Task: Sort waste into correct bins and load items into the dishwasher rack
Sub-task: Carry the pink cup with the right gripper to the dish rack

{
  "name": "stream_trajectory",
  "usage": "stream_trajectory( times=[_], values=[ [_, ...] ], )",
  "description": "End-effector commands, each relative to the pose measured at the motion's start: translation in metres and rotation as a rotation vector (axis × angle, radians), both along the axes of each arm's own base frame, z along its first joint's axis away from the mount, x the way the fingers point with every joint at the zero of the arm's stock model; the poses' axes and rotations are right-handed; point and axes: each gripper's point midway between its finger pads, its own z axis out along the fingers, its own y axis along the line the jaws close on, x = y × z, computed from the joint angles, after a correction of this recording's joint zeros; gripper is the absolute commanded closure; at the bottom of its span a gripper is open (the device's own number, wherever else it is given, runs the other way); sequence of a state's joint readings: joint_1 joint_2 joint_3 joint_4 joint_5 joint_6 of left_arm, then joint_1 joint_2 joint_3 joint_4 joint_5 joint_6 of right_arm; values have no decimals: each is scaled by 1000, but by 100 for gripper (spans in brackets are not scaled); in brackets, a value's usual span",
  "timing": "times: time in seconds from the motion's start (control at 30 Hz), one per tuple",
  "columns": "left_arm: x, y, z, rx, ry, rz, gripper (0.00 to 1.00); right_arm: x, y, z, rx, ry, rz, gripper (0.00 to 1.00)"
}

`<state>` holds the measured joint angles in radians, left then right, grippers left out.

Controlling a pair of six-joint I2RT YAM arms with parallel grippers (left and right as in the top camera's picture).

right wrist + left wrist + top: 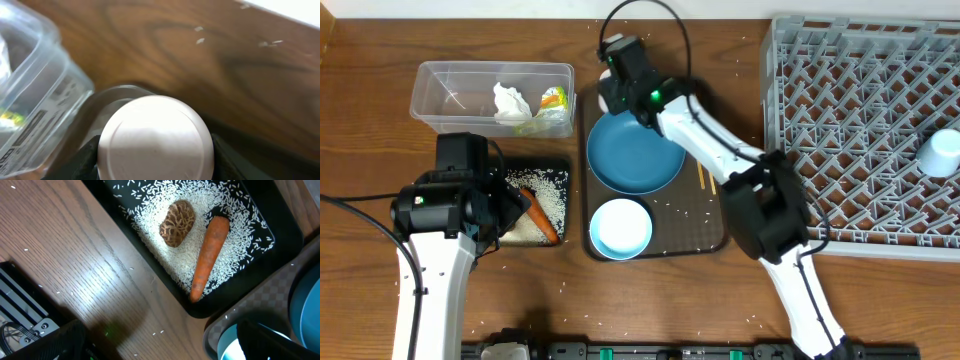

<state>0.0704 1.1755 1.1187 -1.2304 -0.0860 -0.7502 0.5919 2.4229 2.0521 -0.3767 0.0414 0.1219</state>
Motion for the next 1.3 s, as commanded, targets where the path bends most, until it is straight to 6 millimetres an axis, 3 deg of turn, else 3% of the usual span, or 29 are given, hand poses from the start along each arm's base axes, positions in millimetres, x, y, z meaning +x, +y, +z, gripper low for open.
stream_trajectory(
  times=[0.0, 0.17, 0.27, 0.37, 0.53, 0.63, 0.77, 0.9, 1.07, 1.27],
  values=[
    [-1, 4, 0, 22, 9, -9, 2, 28, -45, 101, 107, -128, -115, 51],
    [-1, 4, 0, 22, 9, -9, 2, 39, -115, 158, 126, -176, -229, 50],
    [-1, 4, 0, 22, 9, -9, 2, 42, -186, 187, 74, -205, -377, 48],
    [-1, 4, 0, 22, 9, -9, 2, 37, -263, 203, -9, -211, -537, 50],
    [-1, 4, 0, 22, 9, -9, 2, 15, -374, 203, -81, -127, -732, 50],
    [-1, 4, 0, 22, 9, -9, 2, -3, -439, 190, -115, -52, -846, 50],
    [-1, 4, 0, 22, 9, -9, 2, -30, -512, 175, -138, 27, -981, 51],
    [-1, 4, 0, 22, 9, -9, 2, -58, -568, 168, -132, 78, -1087, 50],
    [-1, 4, 0, 22, 9, -9, 2, -86, -611, 160, -94, 133, -1161, 43],
    [-1, 4, 0, 22, 9, -9, 2, -98, -625, 153, -53, 166, -1131, 30]
  ],
)
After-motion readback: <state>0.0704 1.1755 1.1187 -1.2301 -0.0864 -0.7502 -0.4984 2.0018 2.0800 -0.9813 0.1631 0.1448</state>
